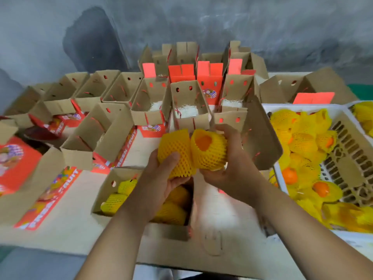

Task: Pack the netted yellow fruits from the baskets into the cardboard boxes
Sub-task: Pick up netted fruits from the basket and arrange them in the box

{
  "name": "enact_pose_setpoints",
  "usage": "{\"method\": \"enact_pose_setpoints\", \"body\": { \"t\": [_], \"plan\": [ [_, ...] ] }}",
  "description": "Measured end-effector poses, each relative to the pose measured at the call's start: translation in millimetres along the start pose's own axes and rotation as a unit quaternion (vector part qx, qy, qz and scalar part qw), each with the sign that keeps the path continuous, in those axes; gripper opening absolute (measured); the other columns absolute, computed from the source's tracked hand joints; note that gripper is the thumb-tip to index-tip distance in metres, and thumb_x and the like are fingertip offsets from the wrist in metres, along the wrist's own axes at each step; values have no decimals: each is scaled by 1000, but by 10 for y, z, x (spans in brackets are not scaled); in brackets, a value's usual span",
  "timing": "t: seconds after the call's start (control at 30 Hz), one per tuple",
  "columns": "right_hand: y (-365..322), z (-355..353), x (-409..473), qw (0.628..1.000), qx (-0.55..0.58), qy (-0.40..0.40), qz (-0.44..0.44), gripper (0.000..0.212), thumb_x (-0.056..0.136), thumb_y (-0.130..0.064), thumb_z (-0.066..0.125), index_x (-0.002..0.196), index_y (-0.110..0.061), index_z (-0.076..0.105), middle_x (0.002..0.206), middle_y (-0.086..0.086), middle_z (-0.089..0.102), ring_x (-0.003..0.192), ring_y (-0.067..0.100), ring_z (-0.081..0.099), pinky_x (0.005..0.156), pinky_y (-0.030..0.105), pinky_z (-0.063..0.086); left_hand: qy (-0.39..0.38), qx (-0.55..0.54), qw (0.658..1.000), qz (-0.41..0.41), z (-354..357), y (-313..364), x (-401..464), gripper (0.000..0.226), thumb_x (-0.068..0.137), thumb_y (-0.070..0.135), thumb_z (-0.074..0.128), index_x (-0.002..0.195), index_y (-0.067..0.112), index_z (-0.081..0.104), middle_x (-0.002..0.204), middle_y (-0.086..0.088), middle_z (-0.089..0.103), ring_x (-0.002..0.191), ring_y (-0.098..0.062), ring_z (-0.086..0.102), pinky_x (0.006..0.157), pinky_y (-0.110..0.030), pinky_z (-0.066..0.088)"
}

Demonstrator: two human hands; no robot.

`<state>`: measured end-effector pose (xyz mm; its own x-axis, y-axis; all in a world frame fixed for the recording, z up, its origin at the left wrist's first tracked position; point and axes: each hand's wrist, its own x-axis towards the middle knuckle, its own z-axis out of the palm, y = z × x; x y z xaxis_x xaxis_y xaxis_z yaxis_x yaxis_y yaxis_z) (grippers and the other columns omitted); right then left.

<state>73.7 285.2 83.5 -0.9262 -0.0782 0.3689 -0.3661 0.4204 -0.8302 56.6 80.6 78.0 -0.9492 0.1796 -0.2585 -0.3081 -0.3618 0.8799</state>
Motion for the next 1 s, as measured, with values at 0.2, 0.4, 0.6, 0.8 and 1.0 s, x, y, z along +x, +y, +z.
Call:
{"method": "enact_pose_setpoints", "body": {
  "t": [0.2, 0.4, 0.6, 0.8, 1.0],
  "plan": [
    [-228, 1540, 106, 978, -129, -128, 99, 86, 67, -50, 77, 136, -49, 27, 111, -21, 55, 101, 11, 58, 74, 29, 48, 64, 284, 956, 35, -1673, 540, -187, 56, 73, 50, 89, 112, 70, 54, 111, 21, 72, 99, -6, 72, 72, -31, 63],
    [-23, 2020, -114, 895, -239, -305, 219, 91, 75, -31, 75, 151, -43, 25, 137, 6, 48, 130, 30, 46, 103, 38, 45, -119, 748, 650, 59, -2164, 150, 169, 79, 86, 33, 74, 151, 38, 29, 144, 3, 46, 128, -25, 47, 103, -38, 44],
    [-30, 2060, -151, 864, -288, -325, 255, 106, 77, -47, 67, 155, -51, -6, 159, 2, 14, 147, 33, 18, 121, 43, 24, -114, 815, 565, 53, -2081, -5, 313, 89, 74, 49, 65, 153, 34, 26, 153, 5, 23, 144, -26, 22, 114, -39, 25],
    [-178, 1801, -242, 953, -60, -150, 257, 77, 81, -32, 61, 147, -56, 29, 140, -19, 56, 132, 3, 51, 109, 28, 44, -151, 652, 719, 187, -1514, -2, 392, 30, 94, 37, 57, 124, 40, 56, 119, 16, 56, 118, -13, 55, 101, -38, 45],
    [-287, 1017, -334, 965, -63, 103, 234, 38, 94, -26, 58, 130, -40, 56, 113, -19, 71, 102, 7, 70, 86, 37, 58, -277, 403, 865, 117, -376, -222, 483, 33, 93, 36, 51, 120, 54, 52, 104, 25, 67, 104, 2, 66, 94, -31, 52]
  ]
}}
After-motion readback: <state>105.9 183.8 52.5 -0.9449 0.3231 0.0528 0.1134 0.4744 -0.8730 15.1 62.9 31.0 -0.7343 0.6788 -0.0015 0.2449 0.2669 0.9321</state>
